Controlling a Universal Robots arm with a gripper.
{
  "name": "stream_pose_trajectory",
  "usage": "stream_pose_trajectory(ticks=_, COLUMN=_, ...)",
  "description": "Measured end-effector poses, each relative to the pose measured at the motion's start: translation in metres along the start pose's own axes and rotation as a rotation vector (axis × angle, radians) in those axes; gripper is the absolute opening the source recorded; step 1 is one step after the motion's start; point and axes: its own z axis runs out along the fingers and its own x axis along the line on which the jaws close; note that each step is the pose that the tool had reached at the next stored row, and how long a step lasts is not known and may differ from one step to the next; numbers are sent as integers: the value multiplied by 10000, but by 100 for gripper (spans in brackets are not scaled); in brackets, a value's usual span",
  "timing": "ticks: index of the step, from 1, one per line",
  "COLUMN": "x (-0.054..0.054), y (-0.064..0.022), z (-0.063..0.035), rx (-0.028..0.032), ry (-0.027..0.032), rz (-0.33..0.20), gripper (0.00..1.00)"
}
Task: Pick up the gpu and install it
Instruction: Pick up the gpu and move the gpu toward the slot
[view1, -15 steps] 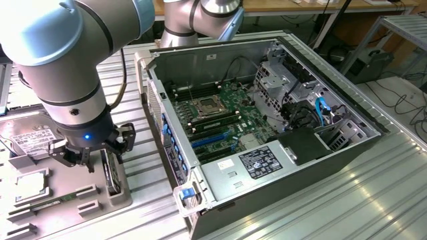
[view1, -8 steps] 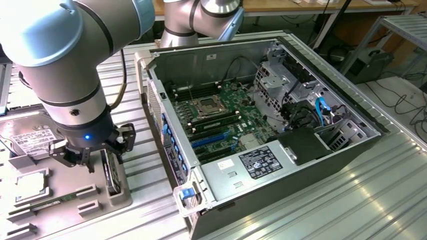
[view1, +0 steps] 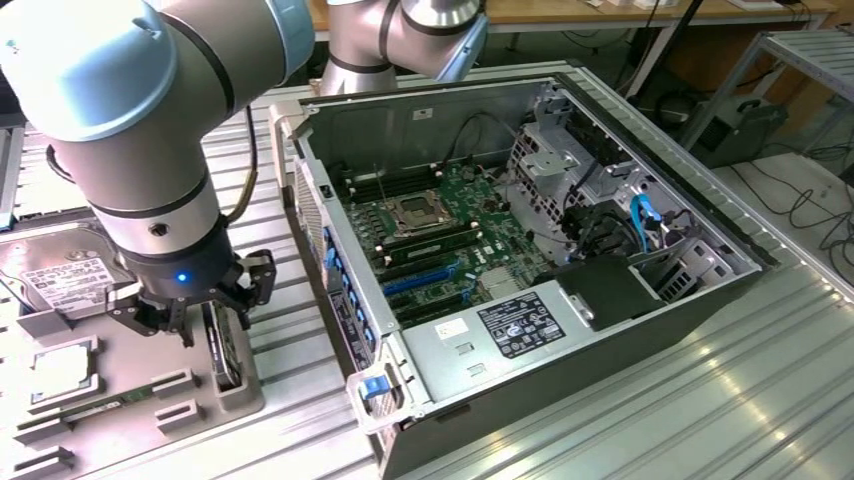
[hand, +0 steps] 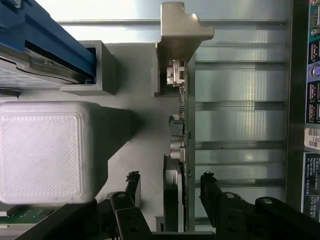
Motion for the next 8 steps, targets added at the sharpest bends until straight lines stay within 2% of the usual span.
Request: stream_pose_trajectory(ticks=8, x=-4, y=-25, z=10, rx=-1, ry=-1, rz=1, gripper=59)
